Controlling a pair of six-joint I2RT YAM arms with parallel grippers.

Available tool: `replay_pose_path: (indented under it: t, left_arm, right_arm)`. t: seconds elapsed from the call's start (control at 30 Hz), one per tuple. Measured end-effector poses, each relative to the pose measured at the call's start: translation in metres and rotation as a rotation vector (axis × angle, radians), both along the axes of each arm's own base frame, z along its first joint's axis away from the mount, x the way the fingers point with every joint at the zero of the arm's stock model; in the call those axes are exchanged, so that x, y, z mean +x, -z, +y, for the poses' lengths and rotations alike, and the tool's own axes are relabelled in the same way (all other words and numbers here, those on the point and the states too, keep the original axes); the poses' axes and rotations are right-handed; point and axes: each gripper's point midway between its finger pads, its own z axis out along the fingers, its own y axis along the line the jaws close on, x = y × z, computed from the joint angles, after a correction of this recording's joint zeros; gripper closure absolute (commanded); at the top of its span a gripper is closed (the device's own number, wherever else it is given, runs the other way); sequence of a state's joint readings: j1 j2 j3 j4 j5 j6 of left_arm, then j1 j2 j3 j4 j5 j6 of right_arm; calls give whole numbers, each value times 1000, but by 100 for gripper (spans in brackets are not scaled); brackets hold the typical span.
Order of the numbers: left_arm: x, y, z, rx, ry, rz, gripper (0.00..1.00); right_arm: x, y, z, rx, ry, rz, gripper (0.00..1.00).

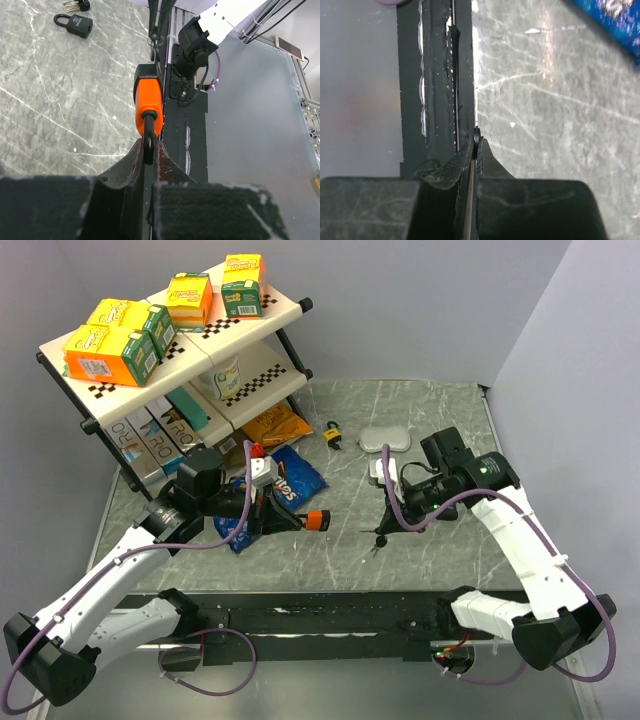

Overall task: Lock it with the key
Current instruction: Lock the lock, then place the key at the center of the board.

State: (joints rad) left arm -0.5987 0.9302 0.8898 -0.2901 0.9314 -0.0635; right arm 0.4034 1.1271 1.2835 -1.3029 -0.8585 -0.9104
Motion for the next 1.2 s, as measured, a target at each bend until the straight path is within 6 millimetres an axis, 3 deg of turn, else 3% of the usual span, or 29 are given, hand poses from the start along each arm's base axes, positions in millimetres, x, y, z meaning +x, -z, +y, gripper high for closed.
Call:
replay_pose_path:
  t: [0.2, 0.43, 0.63, 0.87, 1.2]
  left_arm:
    - [-3, 3, 2, 2, -5, 9, 99]
    - [-4, 15, 6, 18, -37, 38, 99]
    - [-1, 20, 6, 29, -51, 45, 99]
    - [-1, 38, 7, 51, -60, 79, 99]
    - [-2, 46, 6, 51, -67, 103, 99]
  right_arm:
    - [15, 19, -14, -40, 147, 108, 100]
    - [41, 90, -46, -170, 446, 283, 100]
    - [69, 134, -80, -268, 621, 357, 100]
    - [95, 168, -110, -322, 717, 430, 100]
    - [137, 188, -113, -311, 757, 459, 100]
